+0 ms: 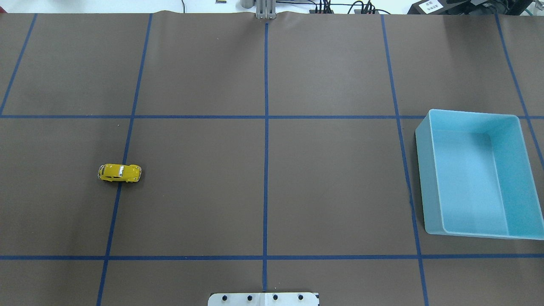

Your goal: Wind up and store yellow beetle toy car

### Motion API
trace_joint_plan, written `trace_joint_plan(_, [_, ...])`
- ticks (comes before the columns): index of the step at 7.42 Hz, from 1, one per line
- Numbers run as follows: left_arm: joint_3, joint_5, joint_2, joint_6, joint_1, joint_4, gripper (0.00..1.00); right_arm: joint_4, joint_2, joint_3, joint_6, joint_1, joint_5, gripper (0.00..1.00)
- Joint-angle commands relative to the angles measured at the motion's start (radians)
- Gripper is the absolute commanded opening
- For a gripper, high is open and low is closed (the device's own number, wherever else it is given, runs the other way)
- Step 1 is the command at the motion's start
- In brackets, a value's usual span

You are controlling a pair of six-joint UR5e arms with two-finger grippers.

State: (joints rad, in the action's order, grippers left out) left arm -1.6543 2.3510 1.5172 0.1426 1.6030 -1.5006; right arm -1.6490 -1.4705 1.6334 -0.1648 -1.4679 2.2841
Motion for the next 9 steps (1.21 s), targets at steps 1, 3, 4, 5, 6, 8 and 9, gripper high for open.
trace_joint_plan(1, [-0.001, -0.006, 0.003, 0.0, 0.0, 0.0, 1.0, 0.0, -0.001, -0.001, 0.001, 0.001, 0.0, 1.0])
trace_joint_plan(3, [-0.001, -0.002, 0.005, 0.0, -0.002, 0.002, 1.0, 0.0, -0.001, -0.001, 0.001, 0.001, 0.0, 1.0])
trace_joint_plan(4, [-0.004, -0.002, 0.008, 0.0, 0.0, 0.023, 1.0, 0.0, -0.001, -0.001, 0.001, 0.001, 0.0, 1.0])
trace_joint_plan(5, [-0.01, -0.002, 0.011, 0.0, 0.0, 0.028, 1.0, 0.0, -0.001, -0.001, 0.001, 0.001, -0.002, 1.0])
trace_joint_plan(6, [-0.012, -0.002, 0.011, 0.0, 0.0, 0.028, 1.0, 0.0, -0.001, -0.001, 0.001, 0.001, 0.0, 1.0])
trace_joint_plan(8, [-0.024, -0.004, 0.029, -0.002, -0.003, 0.03, 1.0, 0.0, -0.001, -0.001, 0.001, 0.001, -0.002, 1.0])
trace_joint_plan(9, [-0.034, -0.004, 0.075, -0.002, -0.012, 0.031, 1.0, 0.0, -0.001, -0.001, 0.001, 0.001, -0.002, 1.0])
